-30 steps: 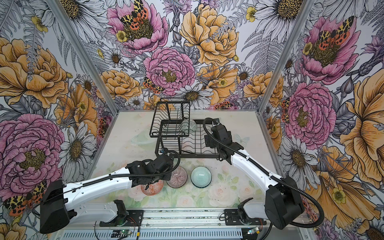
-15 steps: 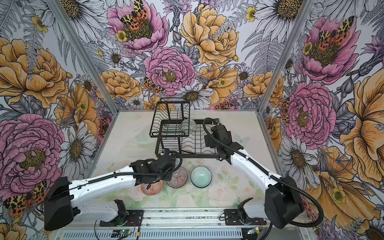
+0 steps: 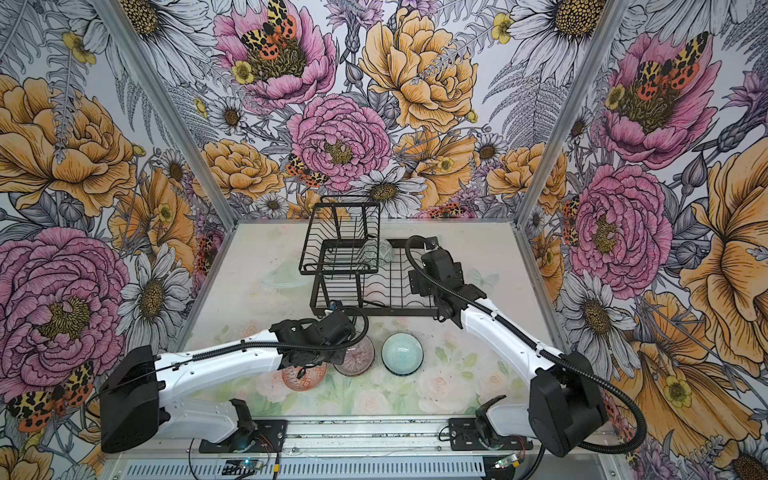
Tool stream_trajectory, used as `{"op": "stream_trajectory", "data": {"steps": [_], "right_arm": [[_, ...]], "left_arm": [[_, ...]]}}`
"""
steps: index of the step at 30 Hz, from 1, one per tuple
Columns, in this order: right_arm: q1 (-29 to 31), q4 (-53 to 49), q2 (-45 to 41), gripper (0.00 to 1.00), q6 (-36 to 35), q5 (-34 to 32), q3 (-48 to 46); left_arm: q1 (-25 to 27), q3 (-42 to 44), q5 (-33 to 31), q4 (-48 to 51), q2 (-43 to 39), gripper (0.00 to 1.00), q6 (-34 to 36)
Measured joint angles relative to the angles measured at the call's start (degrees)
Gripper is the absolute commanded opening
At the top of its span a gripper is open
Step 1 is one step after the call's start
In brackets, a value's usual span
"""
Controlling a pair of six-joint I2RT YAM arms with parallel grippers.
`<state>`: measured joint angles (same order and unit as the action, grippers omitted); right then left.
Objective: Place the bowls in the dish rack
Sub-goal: 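Lower the left gripper onto the pink-striped bowl rim and close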
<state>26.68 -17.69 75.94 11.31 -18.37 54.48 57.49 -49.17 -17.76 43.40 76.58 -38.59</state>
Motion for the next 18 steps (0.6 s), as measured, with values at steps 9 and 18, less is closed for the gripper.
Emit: {"op": "stream_trajectory", "data": {"steps": [9,18], "right_arm": [[0.00,0.04,0.00,1.00,-0.11,-0.02,-0.87],[0.00,0.07,0.00,1.00,-0.22,-0.04,-1.90]], "left_arm": [[-0.04,0.00,0.07,0.59,-1.36,0.10,-0.24],[0.02,-0.09,0.61,1.90,-2.34,0.06,-0.46]]}}
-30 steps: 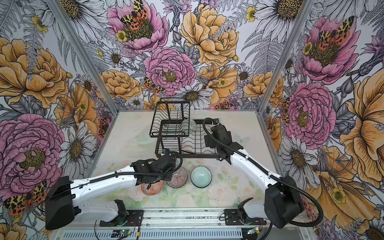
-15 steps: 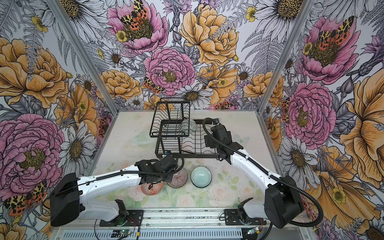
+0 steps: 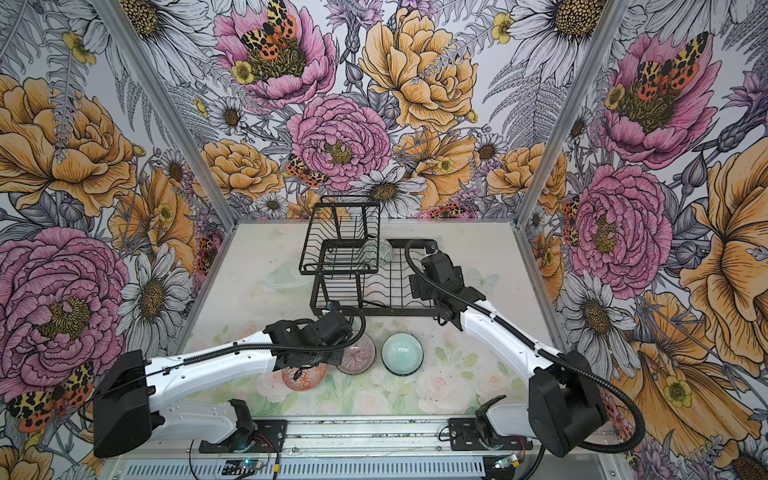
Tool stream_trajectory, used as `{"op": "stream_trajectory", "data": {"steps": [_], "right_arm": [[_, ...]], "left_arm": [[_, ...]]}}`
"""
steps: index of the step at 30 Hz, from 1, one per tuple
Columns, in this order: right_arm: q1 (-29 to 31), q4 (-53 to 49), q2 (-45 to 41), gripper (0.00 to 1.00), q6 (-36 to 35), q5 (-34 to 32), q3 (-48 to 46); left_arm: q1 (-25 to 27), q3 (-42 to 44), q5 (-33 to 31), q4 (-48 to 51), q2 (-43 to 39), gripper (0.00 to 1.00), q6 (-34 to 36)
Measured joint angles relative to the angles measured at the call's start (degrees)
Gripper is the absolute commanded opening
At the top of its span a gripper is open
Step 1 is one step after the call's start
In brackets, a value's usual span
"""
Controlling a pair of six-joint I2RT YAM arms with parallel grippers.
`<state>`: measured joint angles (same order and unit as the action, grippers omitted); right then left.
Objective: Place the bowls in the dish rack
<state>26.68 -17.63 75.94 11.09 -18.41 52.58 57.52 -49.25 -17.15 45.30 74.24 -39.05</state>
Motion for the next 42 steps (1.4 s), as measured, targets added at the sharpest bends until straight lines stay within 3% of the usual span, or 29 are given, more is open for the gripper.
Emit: {"op": "stream_trajectory", "data": {"steps": [22,24,26,29,42], "right_arm": [[0.00,0.37,-0.09,0.99,0.00,0.00,-0.98],[0.00,0.35,-0.09,1.00,-0.02,0.00,-1.11],[0.00,0.35,-0.09,0.99,-0.02,0.00,-1.16],[0.00,0.35,-0.09,0.99,-0.02,0.00,-1.18],[0.00,0.35,-0.13,0.99,-0.20,-0.02,-1.18]], "left_arm": [[3.15,-7.45,-3.89,8.13,6.25,0.09,0.07],[3.13,-7.56,-3.91,8.09,6.25,0.13,0.13],[3.13,-7.56,-3.98,8.07,6.32,0.24,0.28],[3.13,-7.54,-4.17,8.02,6.43,0.29,0.09],[2.62,-5.79,-3.34,4.46,7.37,0.25,0.02]]}}
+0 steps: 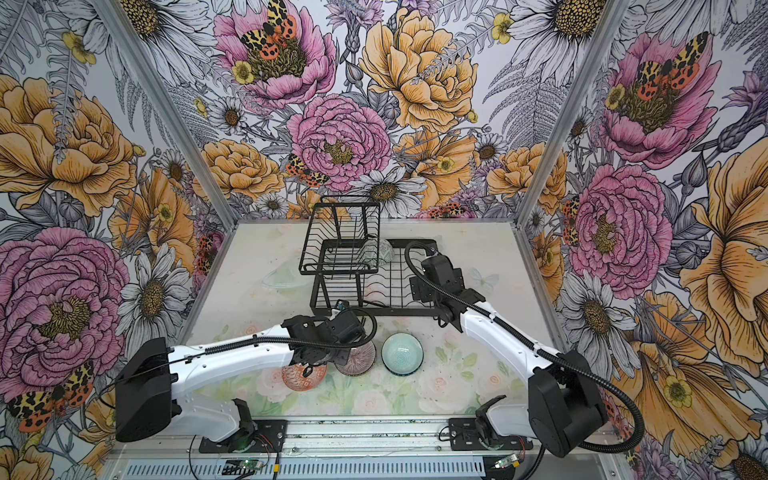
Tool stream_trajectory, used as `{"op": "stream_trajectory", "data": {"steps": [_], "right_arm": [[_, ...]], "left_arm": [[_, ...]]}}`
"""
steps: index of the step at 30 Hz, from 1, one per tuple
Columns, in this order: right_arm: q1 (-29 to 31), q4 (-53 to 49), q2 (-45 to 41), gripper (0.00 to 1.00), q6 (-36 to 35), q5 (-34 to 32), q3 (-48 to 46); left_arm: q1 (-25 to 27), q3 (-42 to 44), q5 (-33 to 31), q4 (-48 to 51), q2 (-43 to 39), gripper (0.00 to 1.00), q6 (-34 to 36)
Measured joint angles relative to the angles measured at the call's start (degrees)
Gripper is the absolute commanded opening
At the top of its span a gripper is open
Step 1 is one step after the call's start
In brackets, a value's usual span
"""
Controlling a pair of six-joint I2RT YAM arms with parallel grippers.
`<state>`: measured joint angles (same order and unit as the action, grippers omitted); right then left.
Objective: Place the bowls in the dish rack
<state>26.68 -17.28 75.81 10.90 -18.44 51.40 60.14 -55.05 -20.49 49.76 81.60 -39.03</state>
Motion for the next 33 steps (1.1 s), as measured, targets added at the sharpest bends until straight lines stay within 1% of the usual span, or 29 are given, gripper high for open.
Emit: {"op": "stream_trajectory", "data": {"steps": [11,15,19,26,30,33], "right_arm": [[-0.02,0.00,-0.92,1.00,-0.24,0.00,-0.02],[-0.02,0.00,-1.22,1.00,-0.24,0.00,-0.44],[-0.02,-0.02,-1.73,1.00,-0.31,0.02,-0.72],[-0.02,0.00,-4.50,0.99,-0.74,1.29,-0.92],[-0.02,-0.04,-6.27,1.00,-0.92,4.55,-1.05],[-0.02,-0.04,-8.63,0.99,-0.85,8.44,-1.29]], "left_arm": [[-0.70,0.35,0.39,-0.55,1.11,0.09,0.00],[-0.66,0.39,0.70,-0.74,0.22,0.06,0.02],[-0.70,0.90,0.76,-0.70,-0.57,0.00,0.22],[-1.18,2.19,0.63,-0.22,-4.74,0.00,0.63],[-1.29,2.21,-0.26,0.09,-9.22,0.00,1.55],[-1.25,2.21,-1.62,-0.37,-12.50,0.00,3.10]]}}
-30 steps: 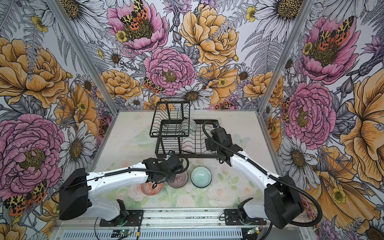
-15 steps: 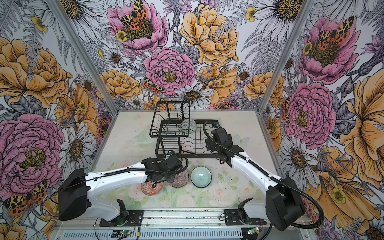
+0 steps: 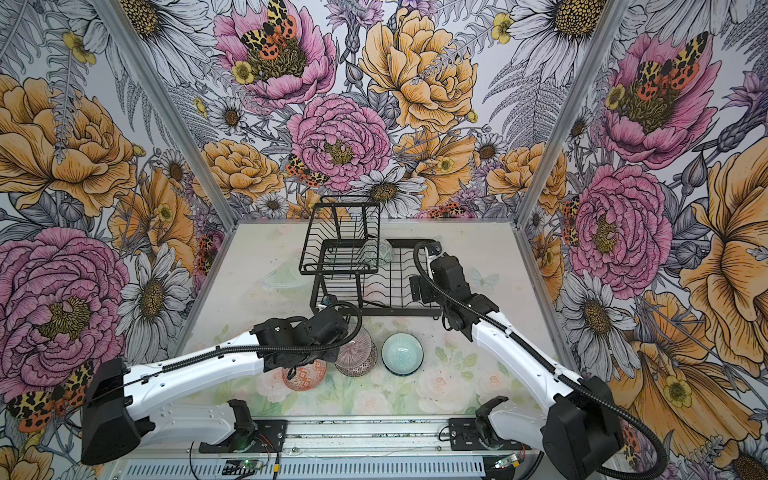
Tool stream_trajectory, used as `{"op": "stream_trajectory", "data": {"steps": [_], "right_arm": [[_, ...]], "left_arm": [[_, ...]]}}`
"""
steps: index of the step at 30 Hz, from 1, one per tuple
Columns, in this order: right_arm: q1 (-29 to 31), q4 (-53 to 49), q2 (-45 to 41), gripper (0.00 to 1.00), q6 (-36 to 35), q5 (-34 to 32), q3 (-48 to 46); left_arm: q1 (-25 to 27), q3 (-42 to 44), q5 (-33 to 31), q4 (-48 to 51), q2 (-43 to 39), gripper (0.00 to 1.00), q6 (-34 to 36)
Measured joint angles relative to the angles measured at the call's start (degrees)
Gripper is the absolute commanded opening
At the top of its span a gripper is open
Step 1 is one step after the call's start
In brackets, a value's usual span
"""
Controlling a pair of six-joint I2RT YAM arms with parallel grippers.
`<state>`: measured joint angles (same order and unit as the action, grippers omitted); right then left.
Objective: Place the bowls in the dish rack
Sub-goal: 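Lift the pink-striped bowl toward the rack while the right gripper moves to meet it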
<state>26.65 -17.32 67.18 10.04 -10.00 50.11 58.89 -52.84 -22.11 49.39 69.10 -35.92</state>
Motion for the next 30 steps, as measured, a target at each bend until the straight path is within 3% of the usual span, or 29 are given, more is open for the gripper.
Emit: {"op": "stream_trajectory", "data": {"steps": [7,17,23,30], "right_arm": [[0.00,-0.13,-8.17,1.00,2.64,12.31,-1.11],[1.33,-0.66,-17.86,0.98,9.79,26.21,-2.40],[3.26,-0.83,-16.09,0.94,12.26,26.43,-3.15],[8.13,-1.27,-10.82,0.86,13.53,20.94,-3.45]], "left_arm": [[0.50,1.81,-3.52,-12.35,-7.02,0.00,3.63],[2.29,4.39,-9.90,-28.61,-4.68,0.00,9.51],[2.40,6.51,-10.80,-36.00,-3.82,0.00,11.78],[2.38,6.56,-10.84,-42.32,-1.05,0.00,13.66]]}}
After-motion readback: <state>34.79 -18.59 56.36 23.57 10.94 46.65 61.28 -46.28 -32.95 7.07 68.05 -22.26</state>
